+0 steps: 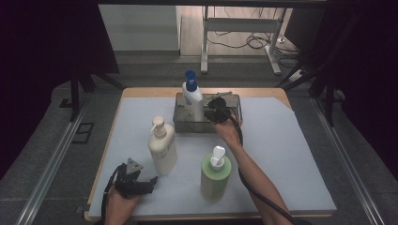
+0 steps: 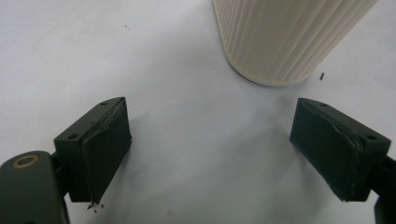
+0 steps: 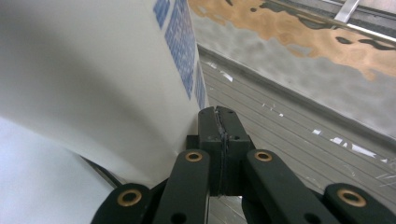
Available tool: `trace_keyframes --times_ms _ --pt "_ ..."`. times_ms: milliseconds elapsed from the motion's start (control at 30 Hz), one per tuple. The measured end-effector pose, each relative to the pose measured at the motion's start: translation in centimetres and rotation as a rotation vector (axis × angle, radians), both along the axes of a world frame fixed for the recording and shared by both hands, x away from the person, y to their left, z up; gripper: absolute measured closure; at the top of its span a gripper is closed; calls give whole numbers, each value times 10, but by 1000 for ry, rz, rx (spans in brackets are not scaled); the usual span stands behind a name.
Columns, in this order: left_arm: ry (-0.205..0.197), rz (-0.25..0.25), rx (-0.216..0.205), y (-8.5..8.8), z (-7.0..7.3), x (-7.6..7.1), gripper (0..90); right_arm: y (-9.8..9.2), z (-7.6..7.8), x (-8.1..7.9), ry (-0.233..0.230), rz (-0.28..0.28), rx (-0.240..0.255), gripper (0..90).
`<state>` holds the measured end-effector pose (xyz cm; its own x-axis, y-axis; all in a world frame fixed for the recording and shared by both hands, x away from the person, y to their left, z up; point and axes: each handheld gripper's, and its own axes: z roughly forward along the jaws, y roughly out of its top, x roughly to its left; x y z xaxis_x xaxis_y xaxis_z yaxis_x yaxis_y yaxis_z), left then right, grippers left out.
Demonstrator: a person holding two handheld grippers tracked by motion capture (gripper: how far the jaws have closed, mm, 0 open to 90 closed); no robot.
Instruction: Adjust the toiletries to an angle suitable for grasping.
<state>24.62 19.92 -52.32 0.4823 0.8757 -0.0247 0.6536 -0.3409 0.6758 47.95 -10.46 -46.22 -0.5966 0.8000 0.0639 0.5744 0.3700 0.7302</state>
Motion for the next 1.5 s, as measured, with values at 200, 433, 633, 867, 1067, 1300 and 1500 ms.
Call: trace_keyframes --times_ms 200,433,633,867,1067,1300,1500 --pt "0 0 0 0 0 0 121 3 -1 1 8 3 -9 894" --pt "0 0 0 0 0 0 122 4 -2 1 10 7 -18 894" --pt "0 0 0 0 0 0 121 8 -2 0 11 16 -18 893" --pt "0 0 0 0 0 0 121 12 -2 1 19 30 -10 892" --pt "0 0 0 0 0 0 121 18 -2 1 18 36 -6 891" --pt "0 0 0 0 0 0 122 22 -3 1 20 42 -7 892" --pt "1 0 0 0 0 0 121 26 -2 0 18 48 -6 893"
